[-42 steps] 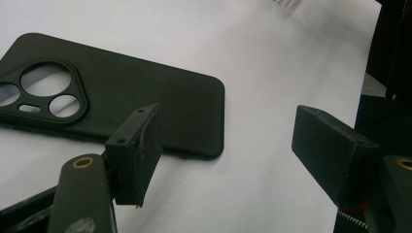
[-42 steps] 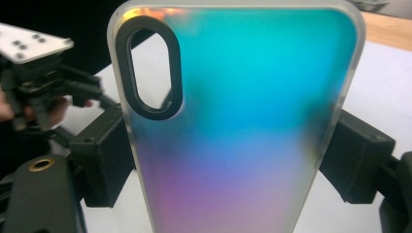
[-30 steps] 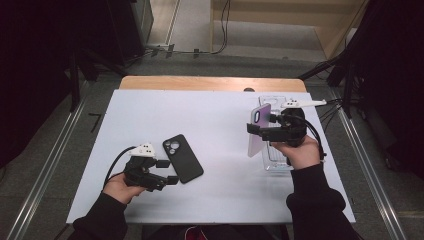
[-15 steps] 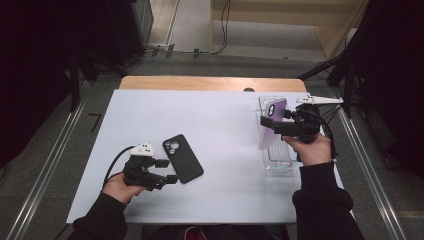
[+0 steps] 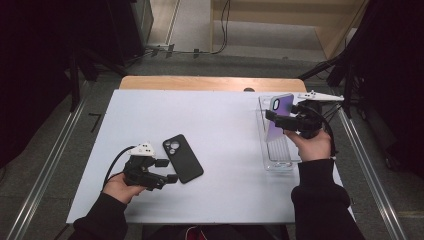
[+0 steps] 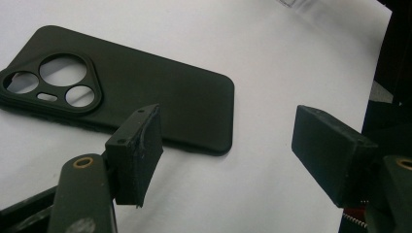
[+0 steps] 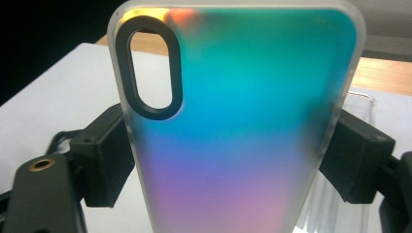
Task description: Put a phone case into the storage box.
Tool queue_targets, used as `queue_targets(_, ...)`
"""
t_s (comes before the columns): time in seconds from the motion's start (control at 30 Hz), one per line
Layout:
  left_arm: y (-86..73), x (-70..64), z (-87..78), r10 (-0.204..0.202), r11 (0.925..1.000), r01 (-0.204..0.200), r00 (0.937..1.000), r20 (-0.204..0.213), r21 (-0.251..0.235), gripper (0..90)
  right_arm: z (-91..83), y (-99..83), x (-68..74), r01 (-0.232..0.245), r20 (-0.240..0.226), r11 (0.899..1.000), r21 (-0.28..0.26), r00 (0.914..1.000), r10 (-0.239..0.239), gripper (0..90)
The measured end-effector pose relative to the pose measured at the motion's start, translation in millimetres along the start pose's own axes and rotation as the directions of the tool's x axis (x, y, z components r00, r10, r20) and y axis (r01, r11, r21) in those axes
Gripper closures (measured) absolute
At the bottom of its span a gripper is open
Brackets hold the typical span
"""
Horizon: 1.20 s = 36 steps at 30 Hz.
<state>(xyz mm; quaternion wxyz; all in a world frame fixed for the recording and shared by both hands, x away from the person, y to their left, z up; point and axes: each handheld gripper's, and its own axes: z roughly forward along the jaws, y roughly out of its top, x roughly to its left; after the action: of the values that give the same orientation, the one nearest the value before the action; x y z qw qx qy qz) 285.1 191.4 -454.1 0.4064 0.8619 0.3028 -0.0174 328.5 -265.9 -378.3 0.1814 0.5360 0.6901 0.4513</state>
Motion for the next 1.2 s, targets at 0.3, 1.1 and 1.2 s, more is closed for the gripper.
queue_targets(0.3,-0.2,0.6,0.9,-0.001,1.0,0.001,1.0,-0.001,0.004,27.1,11.8,6.8,-14.5,-0.034,0.048,0.999,-0.032,0.9982,0.036,14.8)
queue_targets(1.1,-0.6,1.3,0.6,-0.005,1.0,0.005,1.0,0.002,-0.003,27.1,52.9,25.1,-39.5,-0.089,0.149,0.996,-0.03,0.9845,0.093,14.8)
queue_targets(1.2,-0.6,1.5,0.5,-0.006,1.0,0.006,1.0,0.0,-0.002,27.1,59.0,24.9,-42.2,-0.095,0.161,0.995,-0.029,0.982,0.098,14.8)
